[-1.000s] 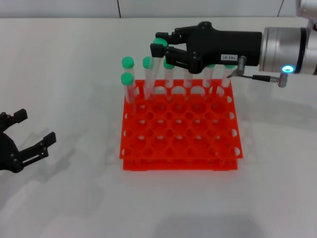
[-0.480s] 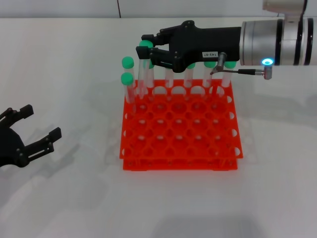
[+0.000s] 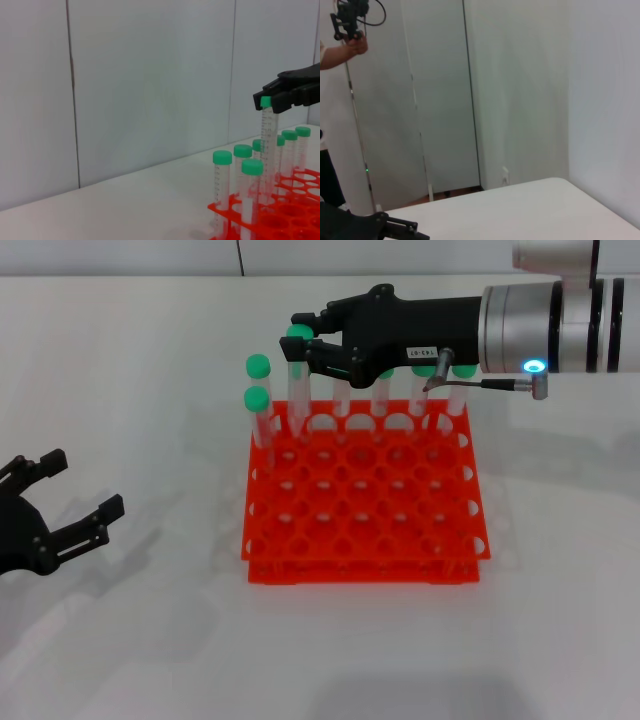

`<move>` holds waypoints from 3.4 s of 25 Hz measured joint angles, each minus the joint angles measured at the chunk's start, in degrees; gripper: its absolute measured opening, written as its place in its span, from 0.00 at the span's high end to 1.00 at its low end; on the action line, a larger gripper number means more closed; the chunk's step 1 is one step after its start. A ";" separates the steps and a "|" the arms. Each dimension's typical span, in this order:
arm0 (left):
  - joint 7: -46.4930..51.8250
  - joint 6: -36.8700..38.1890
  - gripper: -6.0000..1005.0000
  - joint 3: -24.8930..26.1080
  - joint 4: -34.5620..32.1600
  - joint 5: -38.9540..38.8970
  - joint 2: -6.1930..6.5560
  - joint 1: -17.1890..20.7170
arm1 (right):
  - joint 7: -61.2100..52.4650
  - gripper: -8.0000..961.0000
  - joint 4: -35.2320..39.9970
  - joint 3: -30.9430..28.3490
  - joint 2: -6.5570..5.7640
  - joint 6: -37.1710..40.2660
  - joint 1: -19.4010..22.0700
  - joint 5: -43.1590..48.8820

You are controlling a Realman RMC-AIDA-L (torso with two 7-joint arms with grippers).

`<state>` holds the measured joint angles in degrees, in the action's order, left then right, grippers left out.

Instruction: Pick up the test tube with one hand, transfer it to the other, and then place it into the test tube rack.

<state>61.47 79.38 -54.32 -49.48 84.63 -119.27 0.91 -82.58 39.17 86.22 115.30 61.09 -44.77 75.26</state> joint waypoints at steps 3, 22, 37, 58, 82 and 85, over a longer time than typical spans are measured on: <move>0.00 -0.01 0.11 0.00 0.00 -0.13 0.00 -0.04 | 0.21 0.73 -0.22 0.06 0.01 -0.57 0.05 0.08; 0.06 -0.04 0.11 0.00 0.15 0.01 -0.07 -0.65 | 0.20 0.73 -0.58 3.55 0.32 -4.47 -0.07 1.64; 0.14 -0.11 0.11 0.00 0.18 0.00 -0.09 -0.84 | 0.47 0.73 -0.78 5.04 0.63 -6.43 1.31 1.64; -0.07 -0.05 0.11 0.00 0.70 0.07 0.10 -0.82 | 0.15 0.71 -0.48 7.03 0.47 -6.02 1.37 1.63; 1.23 3.41 0.11 0.05 0.39 0.61 0.56 -1.53 | 4.30 0.44 8.84 -10.21 -0.50 12.11 17.17 8.66; 2.35 3.85 0.11 0.09 0.49 1.71 0.84 -2.08 | 5.91 0.42 8.25 -12.94 -0.46 12.66 19.41 9.08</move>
<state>63.82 83.22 -54.23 -48.99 86.34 -118.43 -1.17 -76.67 47.42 73.28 114.84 73.75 -25.36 84.34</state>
